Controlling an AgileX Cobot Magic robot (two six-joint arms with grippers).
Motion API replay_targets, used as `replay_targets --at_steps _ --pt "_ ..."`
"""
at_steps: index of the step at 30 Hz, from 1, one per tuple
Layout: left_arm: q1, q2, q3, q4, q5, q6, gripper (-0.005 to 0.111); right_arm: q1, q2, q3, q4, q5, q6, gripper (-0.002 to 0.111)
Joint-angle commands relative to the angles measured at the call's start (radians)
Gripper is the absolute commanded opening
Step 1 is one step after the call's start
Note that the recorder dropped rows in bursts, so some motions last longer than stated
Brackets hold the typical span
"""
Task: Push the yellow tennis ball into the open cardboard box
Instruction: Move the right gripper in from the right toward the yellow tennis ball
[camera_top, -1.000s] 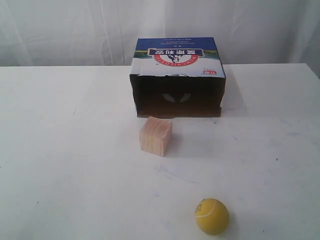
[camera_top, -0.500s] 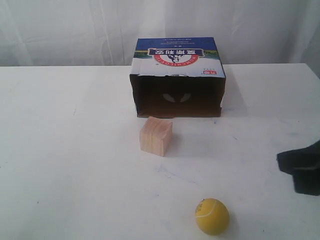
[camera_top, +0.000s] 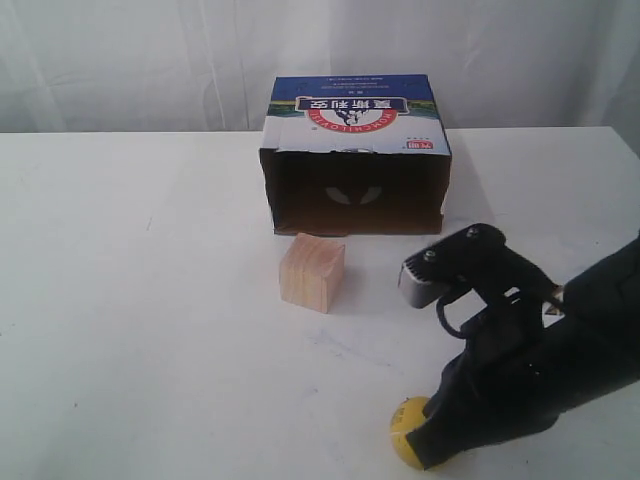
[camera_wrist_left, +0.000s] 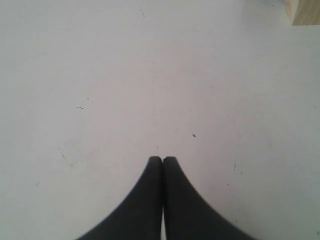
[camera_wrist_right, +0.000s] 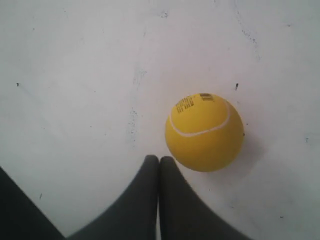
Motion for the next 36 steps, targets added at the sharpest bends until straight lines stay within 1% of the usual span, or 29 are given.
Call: replay_targets --at_steps 1,4,8,13,19,23,27,31,36 --pt "-0.005 -0.005 0.004 0.002 0.016 0.002 0.000 0.012 0.082 -0.006 -0.025 -0.054 -0.013 0.000" --pt "-0.005 -0.005 0.004 0.002 0.016 0.002 0.000 0.012 0.150 -0.006 -0.070 -0.090 -0.013 0.000" --pt "-0.005 -0.005 0.004 0.002 0.016 0.002 0.000 0.012 0.221 -0.006 -0.079 -0.151 -0.011 0.000" --pt "-0.005 -0.005 0.004 0.002 0.016 0.002 0.000 0.012 0.241 -0.015 -0.182 -0.236 0.048 0.000" --pt "-0.005 -0.005 0.004 0.002 0.016 0.002 0.000 -0.016 0.239 -0.125 -0.334 -0.221 0.170 0.000" --pt "-0.005 -0.005 0.004 0.002 0.016 0.002 0.000 -0.018 0.216 -0.219 -0.382 -0.156 0.177 0.000" --pt "-0.005 -0.005 0.004 0.002 0.016 0.002 0.000 -0.018 0.187 -0.289 -0.382 -0.028 0.203 0.000" --pt "-0.005 -0.005 0.004 0.002 0.016 0.002 0.000 -0.018 0.181 -0.270 -0.377 0.056 0.223 0.000" --pt "-0.005 -0.005 0.004 0.002 0.016 0.002 0.000 -0.018 0.181 -0.202 -0.375 0.079 0.223 0.000"
